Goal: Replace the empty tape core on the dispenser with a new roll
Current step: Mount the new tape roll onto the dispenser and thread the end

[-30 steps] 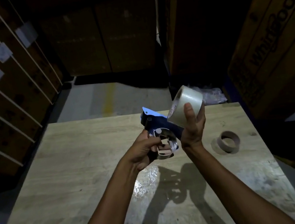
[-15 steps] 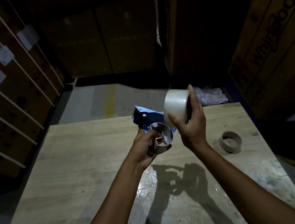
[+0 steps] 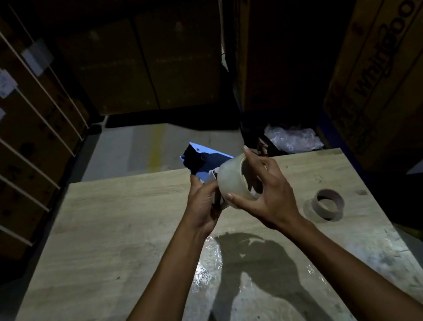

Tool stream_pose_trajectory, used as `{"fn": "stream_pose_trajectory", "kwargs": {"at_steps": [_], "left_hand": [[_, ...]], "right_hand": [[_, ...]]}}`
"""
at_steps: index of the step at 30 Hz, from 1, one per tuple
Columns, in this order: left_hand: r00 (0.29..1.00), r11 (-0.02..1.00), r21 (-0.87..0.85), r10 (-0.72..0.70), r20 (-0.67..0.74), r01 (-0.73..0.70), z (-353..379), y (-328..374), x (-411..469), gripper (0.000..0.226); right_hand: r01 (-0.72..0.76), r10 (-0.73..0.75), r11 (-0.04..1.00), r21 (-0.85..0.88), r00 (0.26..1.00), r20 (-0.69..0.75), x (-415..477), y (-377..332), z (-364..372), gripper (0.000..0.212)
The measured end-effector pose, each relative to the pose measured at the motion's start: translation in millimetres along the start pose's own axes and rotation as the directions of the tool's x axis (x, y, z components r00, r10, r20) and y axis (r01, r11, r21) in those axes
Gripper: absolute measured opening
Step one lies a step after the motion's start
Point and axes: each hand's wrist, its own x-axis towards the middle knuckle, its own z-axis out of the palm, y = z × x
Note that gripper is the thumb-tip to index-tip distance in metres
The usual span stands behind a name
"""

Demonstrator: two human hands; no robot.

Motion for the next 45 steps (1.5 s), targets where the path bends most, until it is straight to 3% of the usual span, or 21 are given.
{"fn": "stream_pose_trajectory", "kwargs": {"at_steps": [5,13,22,28,40,45], "left_hand": [[0.999,0.999,0.040,0.012,0.051,-0.014,3.0,2.6,-4.3,0.059],[0.994,0.996,0.069,0.041,0.099,-0.048,1.3,7.5,-8.3,0.063],[0.988,0.988,0.076,0.130,0.081,-0.136,-5.7,3.2,-6.1,0.056],[0.988,0.987,0.072,0.142,0.067,-0.147,-13.4,2.2,-7.1,0.060],[0.972,0.944,0.238,0.208,0.107,-0.228,-15.0,16.4,-11.0,0.059],[0.965,0.917,0.306,0.228,0.130,-0.258,-15.9,22.2,-7.9,0.074]], "right_hand": [[-0.129,0.124,0.959,0.250,0.992,0.039,2.5,-1.4,12.5,0.097],[-0.301,0.288,0.820,0.486,0.952,0.103,3.3,-0.6,27.4,0.092],[-0.358,0.333,0.696,0.622,0.929,0.161,1.8,-7.7,35.9,0.090],[-0.441,0.369,0.629,0.640,0.894,0.253,6.0,-4.1,37.1,0.087],[-0.368,0.344,0.768,0.523,0.927,0.148,15.0,-1.7,36.7,0.086],[-0.412,0.383,0.727,0.549,0.907,0.174,19.1,-5.5,39.2,0.082]]}}
